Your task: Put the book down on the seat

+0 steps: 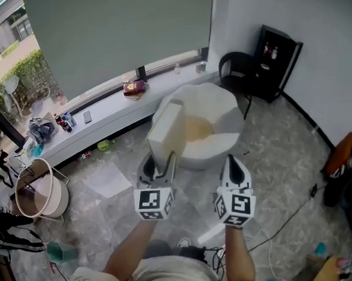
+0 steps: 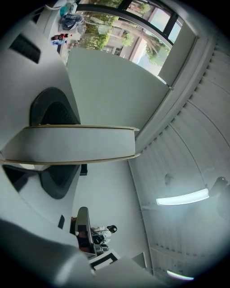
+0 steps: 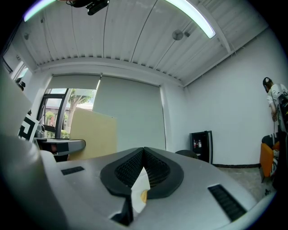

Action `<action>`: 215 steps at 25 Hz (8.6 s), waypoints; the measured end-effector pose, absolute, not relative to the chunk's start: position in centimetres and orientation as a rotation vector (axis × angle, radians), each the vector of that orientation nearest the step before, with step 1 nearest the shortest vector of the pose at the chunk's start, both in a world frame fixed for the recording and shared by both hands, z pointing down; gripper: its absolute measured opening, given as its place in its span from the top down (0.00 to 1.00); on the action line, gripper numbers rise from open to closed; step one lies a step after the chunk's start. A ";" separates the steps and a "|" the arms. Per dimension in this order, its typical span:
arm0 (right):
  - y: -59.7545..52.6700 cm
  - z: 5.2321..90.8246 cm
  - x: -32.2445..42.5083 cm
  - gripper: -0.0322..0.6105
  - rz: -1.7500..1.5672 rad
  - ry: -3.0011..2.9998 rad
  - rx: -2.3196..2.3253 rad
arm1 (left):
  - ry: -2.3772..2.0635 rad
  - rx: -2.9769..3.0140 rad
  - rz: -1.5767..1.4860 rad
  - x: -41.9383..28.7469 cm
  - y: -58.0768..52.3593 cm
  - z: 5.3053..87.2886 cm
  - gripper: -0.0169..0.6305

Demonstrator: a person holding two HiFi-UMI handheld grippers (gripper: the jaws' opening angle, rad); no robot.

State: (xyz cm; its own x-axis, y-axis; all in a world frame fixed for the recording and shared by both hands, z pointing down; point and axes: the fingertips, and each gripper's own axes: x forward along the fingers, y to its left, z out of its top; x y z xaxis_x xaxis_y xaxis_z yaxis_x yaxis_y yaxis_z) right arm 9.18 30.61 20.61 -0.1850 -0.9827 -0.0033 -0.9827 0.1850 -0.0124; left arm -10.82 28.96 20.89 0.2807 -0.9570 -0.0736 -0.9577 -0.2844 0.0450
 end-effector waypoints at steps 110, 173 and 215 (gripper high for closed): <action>-28.4 61.2 15.1 0.95 -0.896 2.560 -2.352 | 1.866 -2.951 -0.888 -2.2 -34.0 67.8 0.62; -25.1 78.2 23.5 0.94 -1.129 2.640 -2.191 | 1.452 -3.088 -1.685 13.6 -25.3 90.3 0.58; -31.7 50.4 11.5 0.94 -0.584 2.862 -2.060 | 1.820 -2.936 -0.833 -0.8 -33.3 54.3 0.96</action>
State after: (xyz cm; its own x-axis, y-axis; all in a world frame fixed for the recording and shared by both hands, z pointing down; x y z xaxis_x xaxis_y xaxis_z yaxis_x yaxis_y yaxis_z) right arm 11.52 -31.65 50.43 -0.2742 -0.8118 0.5156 -0.9489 0.3156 -0.0077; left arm -0.78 -33.31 54.29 0.3920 -0.7172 0.5762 -0.9048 -0.4137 0.1008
